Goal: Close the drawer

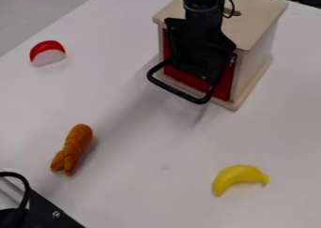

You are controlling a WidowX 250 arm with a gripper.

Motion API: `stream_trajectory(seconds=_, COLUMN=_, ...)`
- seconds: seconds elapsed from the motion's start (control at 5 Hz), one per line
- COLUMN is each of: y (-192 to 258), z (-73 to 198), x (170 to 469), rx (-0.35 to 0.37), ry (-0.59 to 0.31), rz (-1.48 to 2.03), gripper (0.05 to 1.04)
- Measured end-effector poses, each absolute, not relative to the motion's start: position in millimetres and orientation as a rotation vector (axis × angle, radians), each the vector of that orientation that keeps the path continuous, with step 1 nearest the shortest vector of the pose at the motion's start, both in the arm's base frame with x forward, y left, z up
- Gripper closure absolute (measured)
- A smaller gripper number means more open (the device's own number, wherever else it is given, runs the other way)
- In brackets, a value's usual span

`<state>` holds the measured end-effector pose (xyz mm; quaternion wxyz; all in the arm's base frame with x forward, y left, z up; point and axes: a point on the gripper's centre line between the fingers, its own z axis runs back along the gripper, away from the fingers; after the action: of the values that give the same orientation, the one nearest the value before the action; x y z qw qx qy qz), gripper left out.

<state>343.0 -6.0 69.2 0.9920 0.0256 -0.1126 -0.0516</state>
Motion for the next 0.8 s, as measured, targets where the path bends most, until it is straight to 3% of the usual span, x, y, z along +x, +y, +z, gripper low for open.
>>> stream_trajectory(seconds=0.8, y=-13, z=172, x=314, rx=-0.058, ry=-0.339, rz=-0.251, gripper=0.093)
